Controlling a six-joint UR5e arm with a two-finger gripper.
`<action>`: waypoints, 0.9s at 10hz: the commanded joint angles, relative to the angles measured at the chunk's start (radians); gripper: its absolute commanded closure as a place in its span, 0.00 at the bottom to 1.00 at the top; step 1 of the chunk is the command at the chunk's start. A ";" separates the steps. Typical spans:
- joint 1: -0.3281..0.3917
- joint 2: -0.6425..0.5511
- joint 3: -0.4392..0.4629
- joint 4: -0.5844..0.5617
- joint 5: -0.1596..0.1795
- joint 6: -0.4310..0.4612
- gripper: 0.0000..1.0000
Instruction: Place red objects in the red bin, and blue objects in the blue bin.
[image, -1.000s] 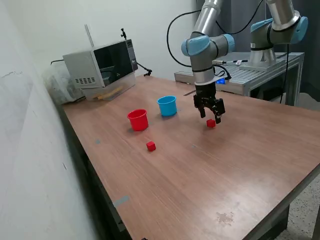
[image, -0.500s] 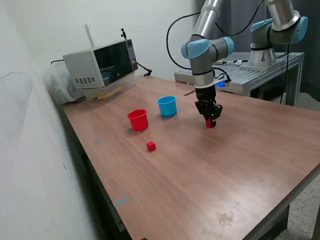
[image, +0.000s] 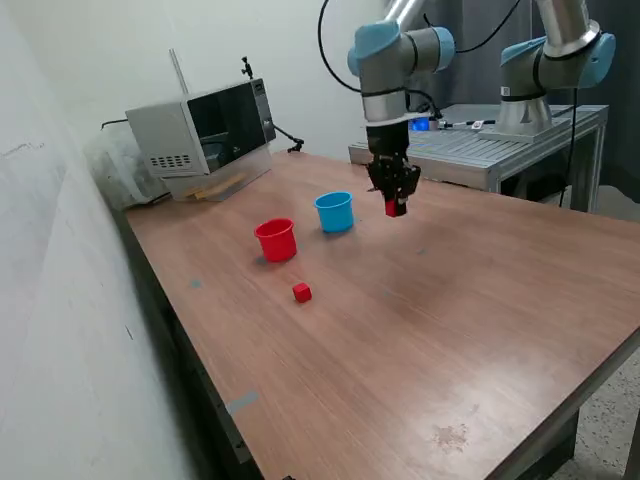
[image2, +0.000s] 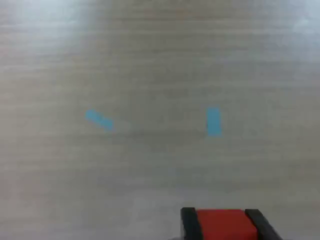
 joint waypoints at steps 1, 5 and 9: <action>-0.062 -0.069 -0.058 0.064 0.000 -0.001 1.00; -0.196 0.024 -0.214 0.066 -0.002 -0.001 1.00; -0.257 0.190 -0.391 0.063 -0.019 -0.006 1.00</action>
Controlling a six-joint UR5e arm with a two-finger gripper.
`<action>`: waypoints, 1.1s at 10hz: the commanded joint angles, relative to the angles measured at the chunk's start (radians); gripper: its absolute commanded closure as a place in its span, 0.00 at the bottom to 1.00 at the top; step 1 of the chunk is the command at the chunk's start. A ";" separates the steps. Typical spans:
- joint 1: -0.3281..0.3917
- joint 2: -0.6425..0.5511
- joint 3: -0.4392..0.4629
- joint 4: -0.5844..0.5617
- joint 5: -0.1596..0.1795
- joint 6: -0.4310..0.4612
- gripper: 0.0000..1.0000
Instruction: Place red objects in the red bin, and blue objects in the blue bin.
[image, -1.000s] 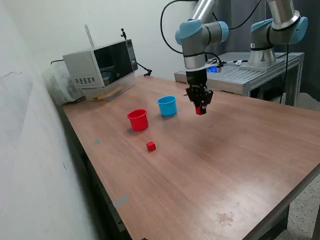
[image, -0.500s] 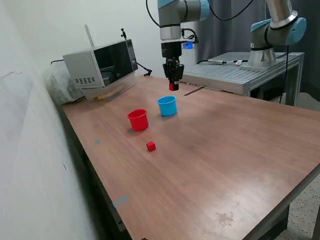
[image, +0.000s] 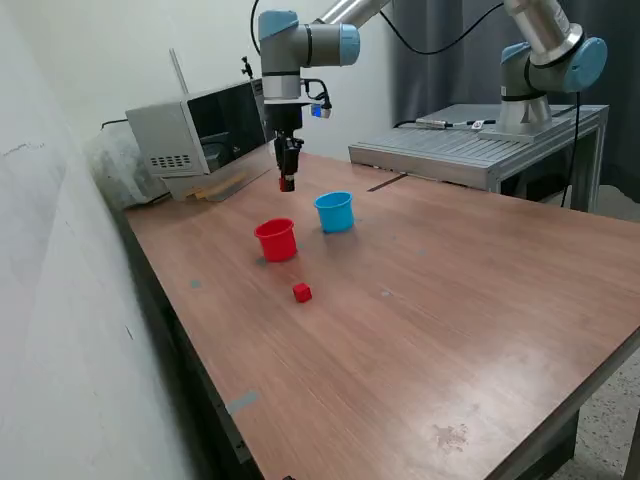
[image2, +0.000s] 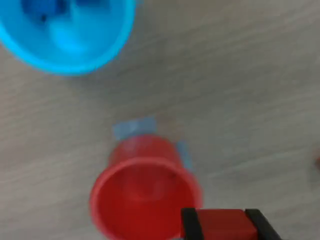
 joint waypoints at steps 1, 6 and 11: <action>-0.019 0.079 -0.081 -0.004 -0.003 0.000 1.00; -0.024 0.107 -0.085 -0.011 -0.005 0.000 0.00; -0.024 0.044 -0.059 -0.006 -0.007 -0.007 0.00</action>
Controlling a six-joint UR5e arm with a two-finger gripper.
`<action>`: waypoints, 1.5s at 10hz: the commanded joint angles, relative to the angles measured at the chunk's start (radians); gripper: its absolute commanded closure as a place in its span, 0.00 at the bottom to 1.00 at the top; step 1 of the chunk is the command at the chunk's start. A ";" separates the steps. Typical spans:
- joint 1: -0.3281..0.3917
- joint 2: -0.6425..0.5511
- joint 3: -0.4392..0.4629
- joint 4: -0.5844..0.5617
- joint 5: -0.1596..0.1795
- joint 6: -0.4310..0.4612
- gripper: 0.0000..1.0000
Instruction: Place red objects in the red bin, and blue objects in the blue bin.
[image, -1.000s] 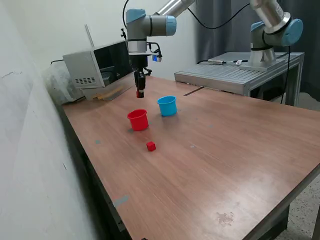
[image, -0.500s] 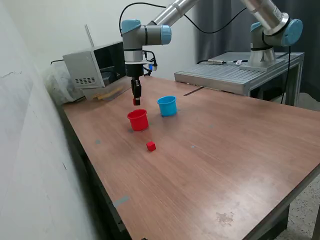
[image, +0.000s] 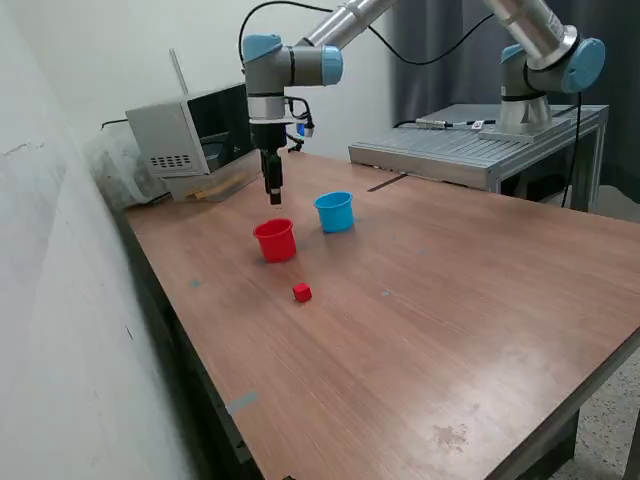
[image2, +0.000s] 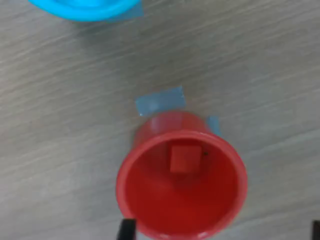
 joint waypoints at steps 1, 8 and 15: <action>0.012 -0.090 0.037 0.009 0.002 -0.045 0.00; 0.230 -0.249 0.025 0.118 0.005 -0.242 0.00; 0.258 0.122 -0.243 0.117 -0.008 -0.237 0.00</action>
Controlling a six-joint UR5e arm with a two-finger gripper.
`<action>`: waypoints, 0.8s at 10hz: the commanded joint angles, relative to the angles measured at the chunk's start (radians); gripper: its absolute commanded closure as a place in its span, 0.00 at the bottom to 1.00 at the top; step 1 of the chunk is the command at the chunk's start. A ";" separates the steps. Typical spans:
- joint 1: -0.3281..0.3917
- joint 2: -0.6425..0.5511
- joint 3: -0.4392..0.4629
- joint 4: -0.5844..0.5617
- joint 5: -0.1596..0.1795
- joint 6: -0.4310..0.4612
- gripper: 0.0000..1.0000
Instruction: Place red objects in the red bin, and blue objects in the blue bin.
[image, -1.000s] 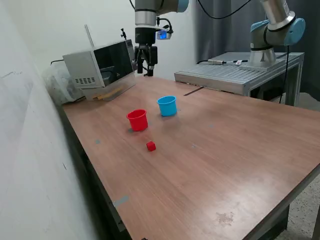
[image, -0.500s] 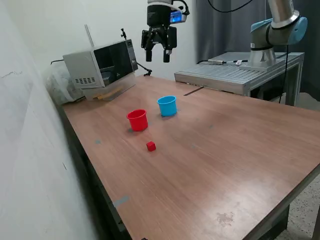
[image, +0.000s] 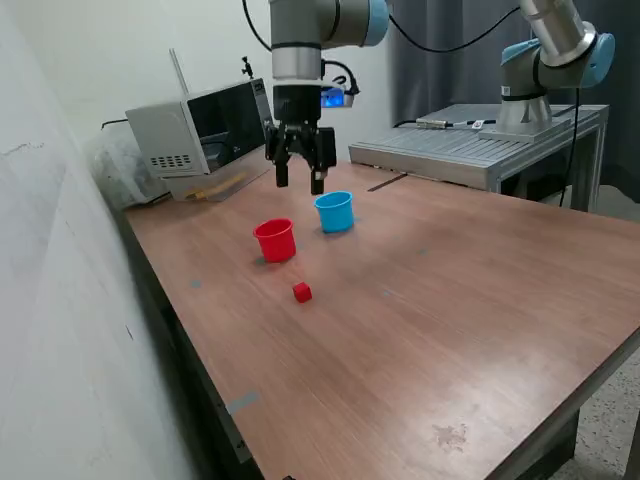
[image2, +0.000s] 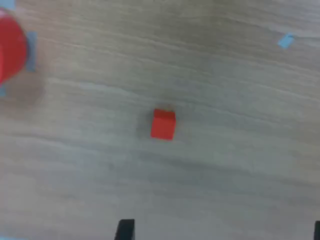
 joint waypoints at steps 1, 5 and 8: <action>0.000 0.114 -0.054 -0.010 -0.008 0.001 0.00; 0.000 0.214 -0.071 -0.052 -0.010 0.006 0.00; 0.000 0.251 -0.085 -0.069 -0.010 0.006 0.00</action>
